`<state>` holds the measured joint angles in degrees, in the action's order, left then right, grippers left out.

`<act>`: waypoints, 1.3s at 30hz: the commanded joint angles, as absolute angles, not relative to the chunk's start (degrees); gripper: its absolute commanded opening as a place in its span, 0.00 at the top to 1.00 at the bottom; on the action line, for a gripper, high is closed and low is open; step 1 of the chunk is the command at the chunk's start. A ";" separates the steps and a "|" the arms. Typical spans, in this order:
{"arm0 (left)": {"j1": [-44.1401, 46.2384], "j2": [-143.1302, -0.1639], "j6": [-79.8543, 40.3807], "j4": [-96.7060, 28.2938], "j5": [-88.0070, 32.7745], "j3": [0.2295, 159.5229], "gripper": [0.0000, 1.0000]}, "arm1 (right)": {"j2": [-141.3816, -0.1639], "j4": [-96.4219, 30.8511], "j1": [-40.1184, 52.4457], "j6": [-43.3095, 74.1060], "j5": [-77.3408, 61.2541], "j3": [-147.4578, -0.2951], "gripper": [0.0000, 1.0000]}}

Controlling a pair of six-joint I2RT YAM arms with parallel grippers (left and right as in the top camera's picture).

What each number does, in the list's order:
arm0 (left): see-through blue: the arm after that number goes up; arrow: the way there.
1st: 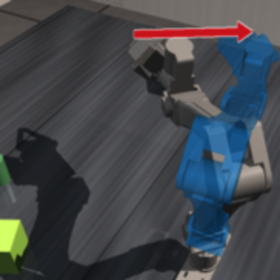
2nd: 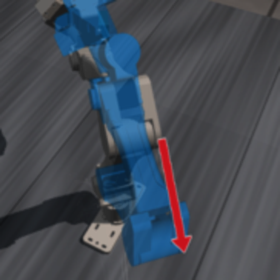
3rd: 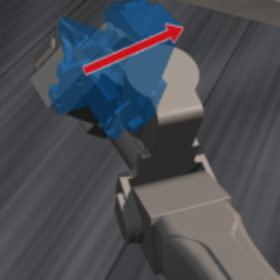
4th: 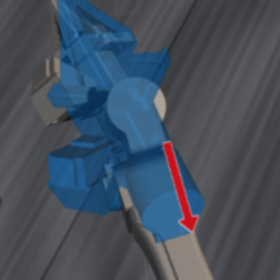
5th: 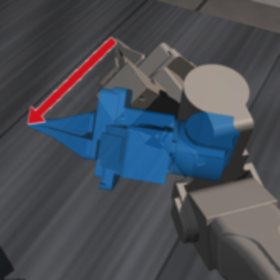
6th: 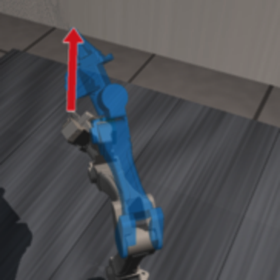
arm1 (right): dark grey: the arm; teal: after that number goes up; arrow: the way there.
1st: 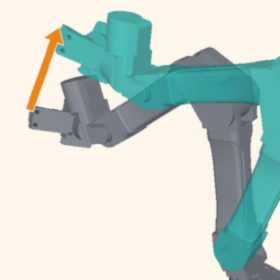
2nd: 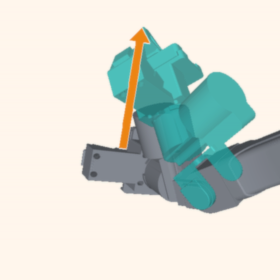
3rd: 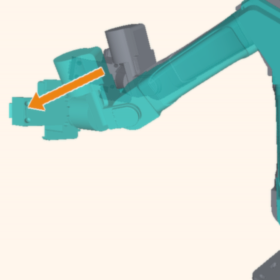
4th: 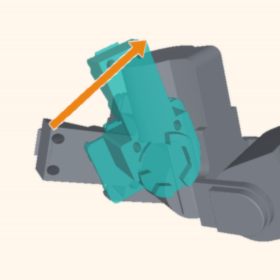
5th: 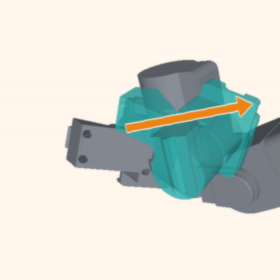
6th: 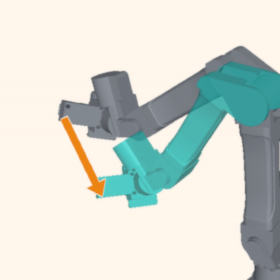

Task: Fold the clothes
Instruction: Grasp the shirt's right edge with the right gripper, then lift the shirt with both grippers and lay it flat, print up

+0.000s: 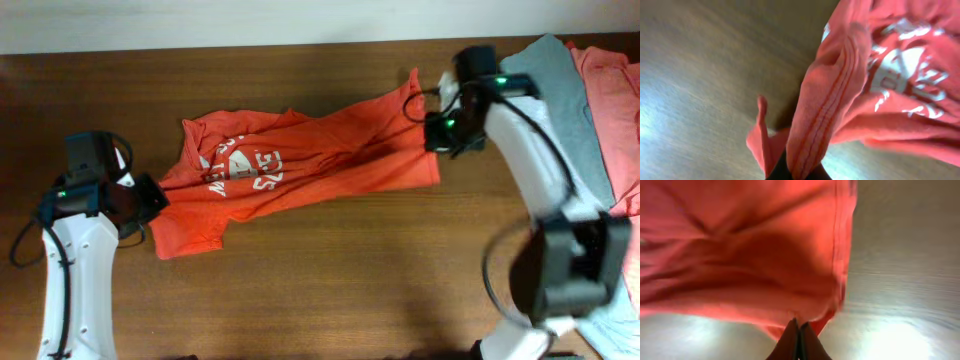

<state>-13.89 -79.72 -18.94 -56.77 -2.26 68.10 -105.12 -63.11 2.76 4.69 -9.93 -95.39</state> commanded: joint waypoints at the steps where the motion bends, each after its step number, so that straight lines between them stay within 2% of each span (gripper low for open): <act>1: -13.96 -78.65 -15.81 -58.76 -2.63 73.93 1.00 | -95.00 -65.41 2.59 3.42 -8.34 -97.08 0.96; 12: -16.01 -77.30 -13.96 -79.11 -6.87 95.94 1.00 | -69.91 -68.49 2.55 3.44 -3.55 -97.10 0.96; 17: -19.51 -73.91 -13.98 -84.33 -12.99 107.63 1.00 | -58.96 -65.89 2.55 3.46 -0.82 -97.10 0.96; 23: -21.54 -68.29 -13.80 -86.21 -13.10 117.32 1.00 | -49.52 -62.04 2.55 3.46 4.69 -98.54 0.96; 31: -21.54 -66.37 -14.50 -83.18 -13.19 118.56 1.00 | -52.93 -60.66 2.55 3.42 8.23 -100.84 0.96; 39: -21.52 -79.22 -14.48 -78.74 -16.05 118.56 1.00 | -72.51 -60.69 2.55 3.44 7.51 -100.84 0.96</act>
<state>-21.08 -72.86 -14.74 -81.21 -13.43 118.98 -64.58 -60.80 2.76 3.81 6.24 -101.14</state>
